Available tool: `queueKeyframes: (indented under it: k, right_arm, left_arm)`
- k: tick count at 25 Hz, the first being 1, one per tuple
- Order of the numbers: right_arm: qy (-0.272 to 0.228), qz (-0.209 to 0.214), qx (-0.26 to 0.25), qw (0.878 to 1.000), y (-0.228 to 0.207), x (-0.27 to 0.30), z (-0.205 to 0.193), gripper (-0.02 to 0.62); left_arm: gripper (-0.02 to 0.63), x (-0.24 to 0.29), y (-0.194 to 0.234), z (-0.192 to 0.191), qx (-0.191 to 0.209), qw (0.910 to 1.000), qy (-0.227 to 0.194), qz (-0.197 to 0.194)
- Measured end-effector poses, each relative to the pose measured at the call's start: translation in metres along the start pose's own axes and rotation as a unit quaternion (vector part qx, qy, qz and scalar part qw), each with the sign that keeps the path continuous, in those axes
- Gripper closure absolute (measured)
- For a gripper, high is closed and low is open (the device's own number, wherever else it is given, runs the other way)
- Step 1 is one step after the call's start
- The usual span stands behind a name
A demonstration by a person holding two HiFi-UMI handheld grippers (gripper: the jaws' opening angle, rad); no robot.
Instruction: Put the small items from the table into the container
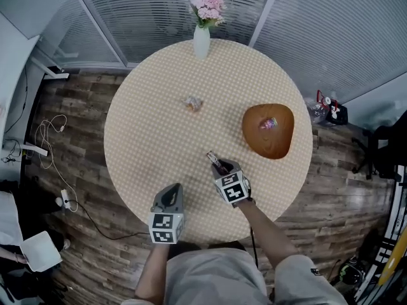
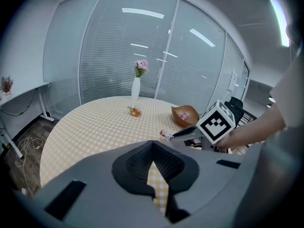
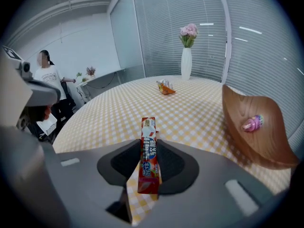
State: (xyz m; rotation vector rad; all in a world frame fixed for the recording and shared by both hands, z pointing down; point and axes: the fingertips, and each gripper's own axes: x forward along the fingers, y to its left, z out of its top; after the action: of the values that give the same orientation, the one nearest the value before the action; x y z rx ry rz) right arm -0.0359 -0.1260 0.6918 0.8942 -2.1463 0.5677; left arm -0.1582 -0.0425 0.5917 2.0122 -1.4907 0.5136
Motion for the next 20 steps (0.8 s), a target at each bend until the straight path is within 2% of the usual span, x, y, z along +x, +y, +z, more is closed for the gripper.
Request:
queueKeyframes:
  k: [3,5,11,15,20]
  right_arm:
    - [-0.035,-0.004,0.016,0.999,-0.006,-0.032,0.02,0.491]
    - [-0.06,-0.021,0.035,0.997,-0.024,-0.059,0.032,0.491]
    - [-0.123,-0.099,0.116,0.981,-0.117,-0.122,0.052,0.491]
    - [-0.109,-0.145,0.14,0.973,-0.185,-0.134,0.039,0.491]
    - [-0.073,-0.168,0.154,0.971,-0.229,-0.128,0.018,0.491]
  left_arm:
    - [0.601,0.008,-0.008,0.005,0.007,0.9999,-0.002,-0.01]
    - [0.601,0.018,-0.02,0.009,0.015,0.9996,-0.002,-0.022]
    - [0.601,0.034,-0.053,0.016,0.044,0.9975,0.001,-0.055]
    - [0.601,0.041,-0.068,0.017,0.053,0.9964,0.005,-0.066]
    - [0.601,0.04,-0.065,0.016,0.056,0.9967,0.013,-0.057]
